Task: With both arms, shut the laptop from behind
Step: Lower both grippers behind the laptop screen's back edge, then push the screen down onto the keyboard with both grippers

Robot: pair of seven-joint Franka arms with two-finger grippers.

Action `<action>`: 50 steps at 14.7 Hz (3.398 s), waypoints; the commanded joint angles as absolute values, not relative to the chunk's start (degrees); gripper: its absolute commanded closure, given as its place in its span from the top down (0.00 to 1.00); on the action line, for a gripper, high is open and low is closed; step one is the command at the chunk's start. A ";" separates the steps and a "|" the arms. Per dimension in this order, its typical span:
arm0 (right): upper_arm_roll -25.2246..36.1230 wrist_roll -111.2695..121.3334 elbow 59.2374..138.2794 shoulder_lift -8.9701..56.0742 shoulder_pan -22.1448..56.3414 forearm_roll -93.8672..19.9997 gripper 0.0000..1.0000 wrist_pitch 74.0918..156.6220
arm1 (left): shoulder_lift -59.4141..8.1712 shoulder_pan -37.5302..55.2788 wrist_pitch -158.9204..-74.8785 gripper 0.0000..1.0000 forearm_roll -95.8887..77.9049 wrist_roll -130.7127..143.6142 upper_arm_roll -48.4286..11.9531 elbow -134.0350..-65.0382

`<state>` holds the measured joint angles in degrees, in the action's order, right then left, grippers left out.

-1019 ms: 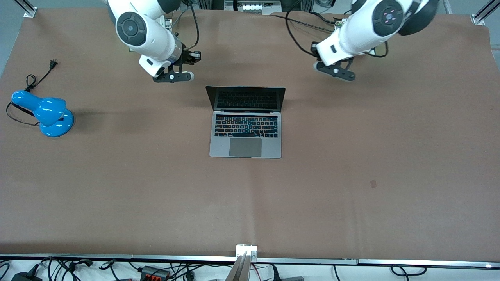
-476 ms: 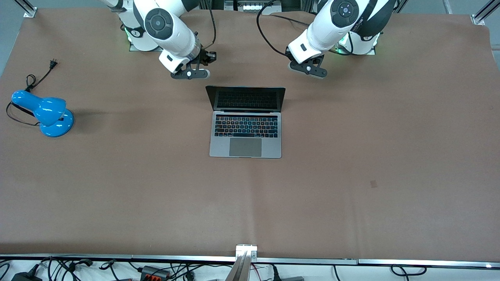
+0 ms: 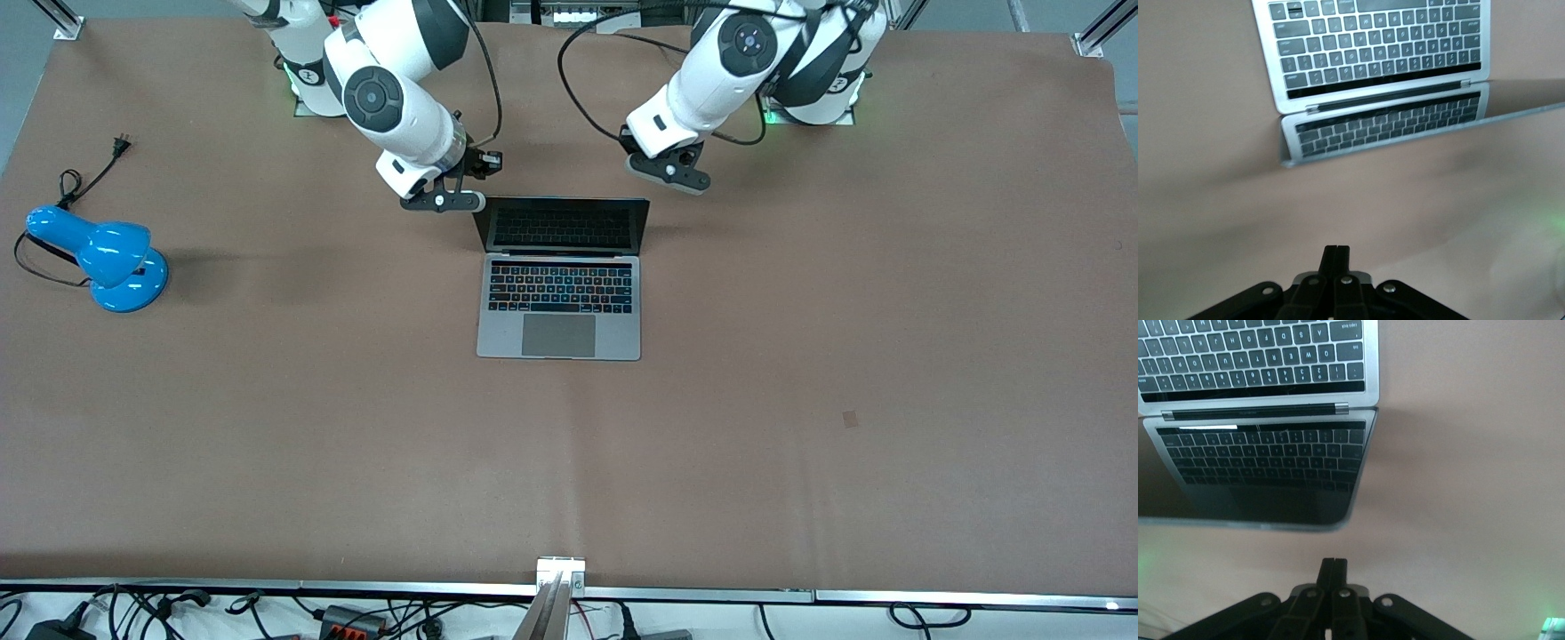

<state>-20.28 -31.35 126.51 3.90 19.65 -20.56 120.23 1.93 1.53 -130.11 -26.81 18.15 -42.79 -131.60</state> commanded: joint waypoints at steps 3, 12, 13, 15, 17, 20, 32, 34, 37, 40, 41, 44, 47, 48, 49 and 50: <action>-19.95 -31.64 120.68 8.43 19.25 -21.01 0.00 120.41 | -3.68 0.97 -139.29 0.01 -27.69 18.37 -43.42 -131.22; -19.07 -31.64 113.21 16.78 18.37 -16.80 0.00 121.73 | -9.92 0.35 -153.26 0.01 -26.81 17.23 -42.98 -130.43; -18.72 -31.64 112.25 17.57 18.28 -16.44 0.00 121.73 | -11.24 0.26 -154.85 0.01 -26.72 15.92 -42.89 -129.73; -18.28 -31.55 110.57 19.50 18.19 -16.09 0.00 121.73 | -13.09 0.26 -155.74 0.01 -26.72 13.63 -42.28 -128.24; -18.11 -31.64 108.82 21.08 18.11 -14.51 0.00 121.73 | -14.49 0.26 -155.74 0.01 -26.72 12.92 -41.75 -126.40; -17.40 -31.64 106.53 23.63 18.02 -14.15 0.00 121.81 | -16.60 0.35 -155.74 0.01 -26.72 11.26 -40.43 -124.20; -16.61 -31.64 101.69 33.74 18.19 -10.55 0.00 127.52 | -27.94 0.97 -155.83 0.01 -22.52 4.75 -35.16 -115.06; -16.61 -31.64 101.60 34.62 18.19 -10.28 0.00 128.58 | -30.92 1.05 -155.83 0.01 -20.05 4.75 -34.46 -112.86; -16.61 -31.64 101.34 35.94 18.19 -8.62 0.00 129.55 | -34.53 1.32 -155.83 0.01 -18.72 4.66 -33.75 -110.84; -16.61 -31.64 100.37 37.44 18.28 -8.09 0.00 129.64 | -39.63 1.49 -156.09 0.01 -17.15 4.75 -33.49 -107.94; -16.61 -31.64 99.94 37.88 18.28 -8.09 0.00 129.64 | -40.51 1.41 -156.35 0.01 -15.66 4.75 -33.49 -107.58; -16.61 -31.64 99.76 39.28 18.37 -7.73 0.00 131.65 | -42.71 1.49 -156.88 0.01 -14.06 4.75 -33.13 -106.88; -16.61 -31.64 99.67 40.43 18.37 -7.65 0.00 133.41 | -43.68 1.41 -156.88 0.01 -13.98 4.66 -33.13 -106.52; -16.61 -31.64 99.67 40.86 18.46 -7.30 0.00 133.85 | -43.86 1.49 -156.88 0.01 -14.06 4.66 -33.13 -106.52; -16.61 -31.64 99.67 41.04 18.37 -6.77 0.00 134.12 | -44.03 1.41 -156.88 0.01 -13.98 4.66 -33.05 -106.52; -16.61 -31.64 99.67 41.13 18.46 -6.68 0.00 134.21 | -44.03 1.41 -156.88 0.01 -13.97 4.66 -32.96 -106.61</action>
<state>-16.54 -31.34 101.01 39.14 18.17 -8.39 132.72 -43.15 0.79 -156.65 -15.19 5.25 -33.55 -107.84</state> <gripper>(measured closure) 0.991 0.987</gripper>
